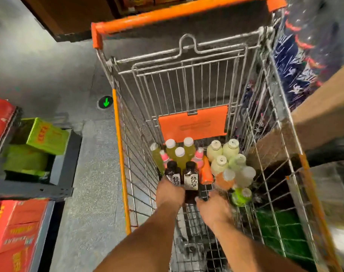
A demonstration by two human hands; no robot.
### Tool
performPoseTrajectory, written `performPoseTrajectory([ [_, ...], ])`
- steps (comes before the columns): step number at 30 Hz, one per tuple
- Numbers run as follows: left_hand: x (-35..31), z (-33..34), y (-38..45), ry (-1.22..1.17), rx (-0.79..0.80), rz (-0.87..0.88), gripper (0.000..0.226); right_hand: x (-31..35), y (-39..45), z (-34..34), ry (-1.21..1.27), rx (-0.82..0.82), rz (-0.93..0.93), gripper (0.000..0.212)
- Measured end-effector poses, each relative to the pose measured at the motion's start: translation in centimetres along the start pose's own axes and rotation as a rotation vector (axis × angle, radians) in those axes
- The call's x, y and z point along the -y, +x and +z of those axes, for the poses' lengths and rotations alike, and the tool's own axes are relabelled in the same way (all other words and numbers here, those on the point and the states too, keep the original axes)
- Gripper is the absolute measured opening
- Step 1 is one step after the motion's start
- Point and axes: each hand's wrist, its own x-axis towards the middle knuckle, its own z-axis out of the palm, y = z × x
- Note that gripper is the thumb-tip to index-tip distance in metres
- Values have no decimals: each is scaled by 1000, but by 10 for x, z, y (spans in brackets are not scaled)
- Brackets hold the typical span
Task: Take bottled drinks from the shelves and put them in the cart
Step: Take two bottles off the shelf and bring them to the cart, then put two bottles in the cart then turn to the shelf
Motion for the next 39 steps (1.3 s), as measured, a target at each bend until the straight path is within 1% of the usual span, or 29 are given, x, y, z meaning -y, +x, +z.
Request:
performPoseTrajectory([
  [3,0,28,39,26,3,-42,46,-3,39,25,9,8,-9,59],
  [5,3,43,57,-60,4,-86,50,-4,59,40,47,42,-17,56],
  [7,9,53,68,-113,-21,-123,48,-4,74,52,127,96,-19,49],
  [9,16,62,76,-113,-15,-126,45,-4,83,63,198,136,-37,46],
  [13,30,72,84,-116,18,-120,44,-7,97,72,280,145,-56,41],
  [15,33,72,86,-181,12,-145,45,-8,105,73,318,140,-70,38],
  [19,33,69,96,-246,105,-151,57,-7,115,75,397,162,-41,44],
  [21,36,69,97,-313,105,-169,56,-11,118,79,448,160,-27,45],
  [25,42,73,83,-356,68,-136,59,-24,112,76,478,142,-37,39],
  [27,40,68,71,-372,60,-114,59,-30,103,71,511,152,-54,41],
  [31,30,47,49,-385,94,-66,57,-31,80,46,526,144,-101,45],
  [35,14,15,27,-345,130,6,63,-19,50,17,555,46,-159,62],
  [37,2,-8,9,-348,148,73,63,-11,24,-6,587,18,-158,52],
  [38,-3,-20,-1,-359,159,112,63,-7,10,-17,599,-13,-160,50],
  [39,-7,-32,-12,-360,176,157,62,-4,-4,-27,607,-63,-178,52],
])
